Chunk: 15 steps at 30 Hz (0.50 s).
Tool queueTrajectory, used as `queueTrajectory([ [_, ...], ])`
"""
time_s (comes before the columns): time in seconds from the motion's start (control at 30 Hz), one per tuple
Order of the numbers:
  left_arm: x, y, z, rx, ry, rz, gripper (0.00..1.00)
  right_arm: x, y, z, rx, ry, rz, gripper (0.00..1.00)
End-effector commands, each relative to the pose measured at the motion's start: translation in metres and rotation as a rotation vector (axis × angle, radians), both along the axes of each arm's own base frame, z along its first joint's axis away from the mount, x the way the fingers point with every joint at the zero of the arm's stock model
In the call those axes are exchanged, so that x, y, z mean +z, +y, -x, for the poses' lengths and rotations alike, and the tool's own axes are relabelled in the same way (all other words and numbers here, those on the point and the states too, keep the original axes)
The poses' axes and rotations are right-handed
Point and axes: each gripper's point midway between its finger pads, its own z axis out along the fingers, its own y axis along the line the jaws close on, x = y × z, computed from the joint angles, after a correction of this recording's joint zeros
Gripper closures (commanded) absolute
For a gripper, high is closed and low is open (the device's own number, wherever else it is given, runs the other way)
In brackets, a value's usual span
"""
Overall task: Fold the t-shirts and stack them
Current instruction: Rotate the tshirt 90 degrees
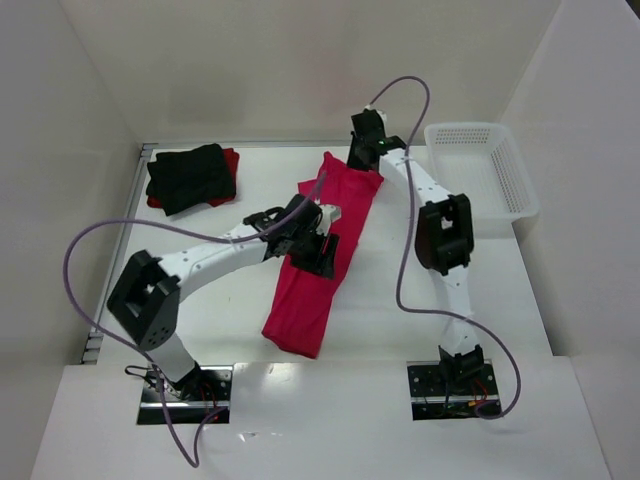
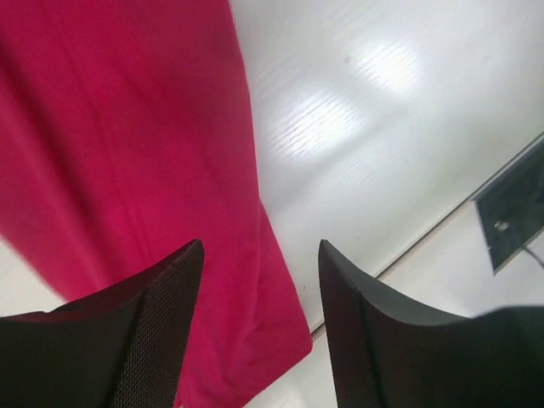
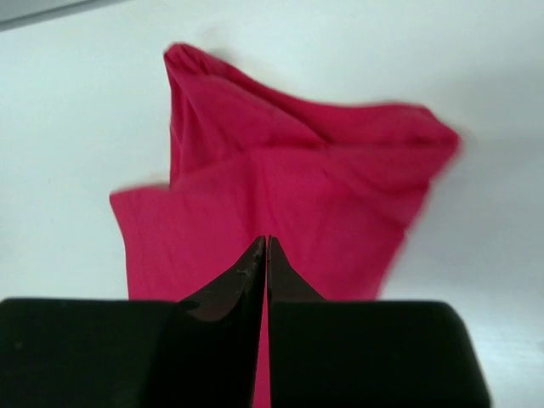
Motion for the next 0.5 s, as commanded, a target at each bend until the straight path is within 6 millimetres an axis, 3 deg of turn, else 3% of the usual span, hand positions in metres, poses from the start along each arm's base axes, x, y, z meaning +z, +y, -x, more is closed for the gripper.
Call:
queueTrajectory([
  [0.0,0.042,0.012,-0.01,0.075,-0.11,0.031,0.34,0.058,-0.019,0.017,-0.046,-0.121,-0.033,0.93],
  [0.03,0.043,0.013,-0.008,0.075,-0.118,0.038,0.32,0.068,-0.026,0.025,-0.062,-0.138,-0.025,0.93],
  [0.07,0.048,0.013,-0.003,0.042,-0.134,0.065,0.32,0.042,-0.03,0.039,-0.069,-0.083,-0.012,0.93],
  [0.13,0.031,0.02,0.009,0.028,-0.112,0.028,0.32,0.024,-0.039,0.049,-0.098,-0.044,0.013,0.93],
  [0.3,-0.006,0.034,0.021,0.03,-0.021,-0.07,0.66,-0.025,-0.053,0.063,-0.136,0.047,0.054,0.97],
  [0.37,-0.021,0.038,0.028,0.023,0.019,-0.097,0.79,-0.029,-0.053,0.058,-0.145,0.042,0.062,1.0],
  [0.4,-0.024,0.037,0.034,0.009,0.03,-0.097,0.82,-0.04,-0.057,0.055,-0.154,0.059,0.069,1.0],
  [0.47,-0.026,0.036,0.032,0.009,0.029,-0.096,0.86,-0.04,-0.061,0.045,-0.176,0.052,0.066,1.0],
])
